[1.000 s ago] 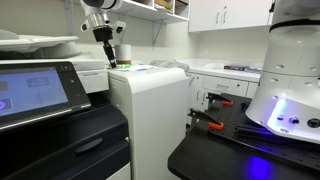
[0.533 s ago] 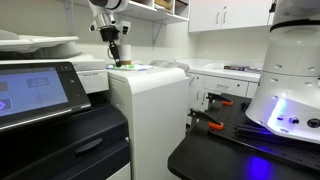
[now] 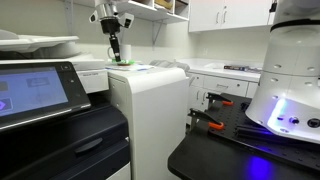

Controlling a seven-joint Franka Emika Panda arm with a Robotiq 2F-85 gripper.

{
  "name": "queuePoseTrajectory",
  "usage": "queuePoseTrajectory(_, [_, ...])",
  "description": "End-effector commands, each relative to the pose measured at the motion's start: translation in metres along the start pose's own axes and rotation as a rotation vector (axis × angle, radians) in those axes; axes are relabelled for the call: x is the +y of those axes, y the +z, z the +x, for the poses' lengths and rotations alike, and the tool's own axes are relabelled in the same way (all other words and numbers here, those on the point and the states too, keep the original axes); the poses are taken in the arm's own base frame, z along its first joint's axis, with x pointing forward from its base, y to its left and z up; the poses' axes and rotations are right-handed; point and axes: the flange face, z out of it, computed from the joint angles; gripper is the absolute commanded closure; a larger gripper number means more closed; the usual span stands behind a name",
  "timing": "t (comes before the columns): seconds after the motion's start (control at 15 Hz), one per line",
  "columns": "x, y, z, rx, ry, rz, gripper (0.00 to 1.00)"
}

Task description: Put the marker in the mug

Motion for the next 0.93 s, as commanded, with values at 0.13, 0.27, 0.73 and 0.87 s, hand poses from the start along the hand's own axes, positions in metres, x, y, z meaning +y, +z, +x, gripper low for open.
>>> queuePoseTrajectory(0.13, [-0.024, -0.04, -0.038, 0.143, -0.05, -0.049, 0.95])
queuePoseTrajectory(0.27, [-0.022, -0.06, -0.056, 0.232, -0.079, -0.025, 0.95])
queuePoseTrajectory(0.73, [-0.003, -0.127, -0.123, 0.538, -0.259, -0.019, 0.95])
queuePoseTrajectory(0.87, [-0.001, -0.134, -0.137, 0.541, -0.267, -0.024, 0.95])
